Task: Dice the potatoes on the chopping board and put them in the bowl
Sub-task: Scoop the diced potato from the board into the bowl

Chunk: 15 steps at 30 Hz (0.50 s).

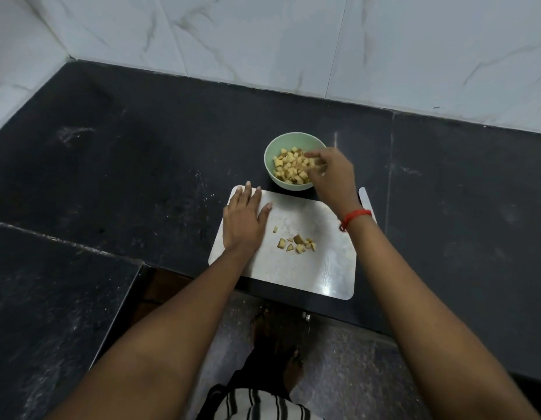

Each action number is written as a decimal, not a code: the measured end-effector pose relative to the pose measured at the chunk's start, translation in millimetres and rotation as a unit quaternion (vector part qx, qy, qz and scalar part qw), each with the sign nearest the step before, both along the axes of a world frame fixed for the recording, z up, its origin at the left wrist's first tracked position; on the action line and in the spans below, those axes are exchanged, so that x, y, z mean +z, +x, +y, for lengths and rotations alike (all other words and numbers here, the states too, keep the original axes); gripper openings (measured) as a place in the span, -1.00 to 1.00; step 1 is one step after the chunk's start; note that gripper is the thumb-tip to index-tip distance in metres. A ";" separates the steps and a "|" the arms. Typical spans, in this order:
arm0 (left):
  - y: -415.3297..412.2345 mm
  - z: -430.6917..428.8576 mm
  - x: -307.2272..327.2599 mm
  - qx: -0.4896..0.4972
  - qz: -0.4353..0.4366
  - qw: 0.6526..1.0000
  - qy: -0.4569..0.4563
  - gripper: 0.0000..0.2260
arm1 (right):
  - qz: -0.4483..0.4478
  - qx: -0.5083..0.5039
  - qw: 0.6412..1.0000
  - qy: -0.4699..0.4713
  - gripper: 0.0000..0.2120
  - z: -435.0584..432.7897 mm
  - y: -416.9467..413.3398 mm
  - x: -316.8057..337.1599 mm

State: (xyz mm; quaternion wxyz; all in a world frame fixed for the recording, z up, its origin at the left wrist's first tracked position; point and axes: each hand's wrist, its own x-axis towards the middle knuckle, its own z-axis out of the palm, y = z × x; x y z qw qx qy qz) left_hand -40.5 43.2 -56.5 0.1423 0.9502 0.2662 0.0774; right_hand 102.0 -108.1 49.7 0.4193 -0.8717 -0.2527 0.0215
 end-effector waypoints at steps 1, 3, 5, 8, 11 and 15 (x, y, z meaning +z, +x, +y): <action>0.0 -0.3 0.4 0.000 -0.001 1.000 0.000 -0.50 | 0.019 0.024 0.999 -0.026 -0.70 -10.7 -12.1 -1.2; -0.4 -1.2 0.8 -0.002 0.002 1.000 0.007 -0.50 | 0.074 0.086 0.989 -0.096 -0.57 -31.2 -37.6 -9.8; -0.2 -0.5 1.3 -0.002 0.005 1.000 0.005 -0.50 | 0.131 0.127 0.970 -0.163 -0.41 -45.4 -57.4 -26.0; -0.8 -1.2 1.5 -0.003 0.007 1.000 0.010 -0.50 | 0.167 0.141 0.948 -0.232 -0.29 -53.6 -77.6 -47.1; -0.8 -2.2 1.4 -0.002 0.000 1.000 0.001 -0.51 | 0.152 0.120 0.954 -0.229 -0.36 -47.1 -88.2 -54.9; -1.3 -1.4 1.1 0.002 -0.012 1.000 -0.017 -0.55 | 0.140 0.135 0.961 -0.195 -0.44 -23.4 -91.7 -58.5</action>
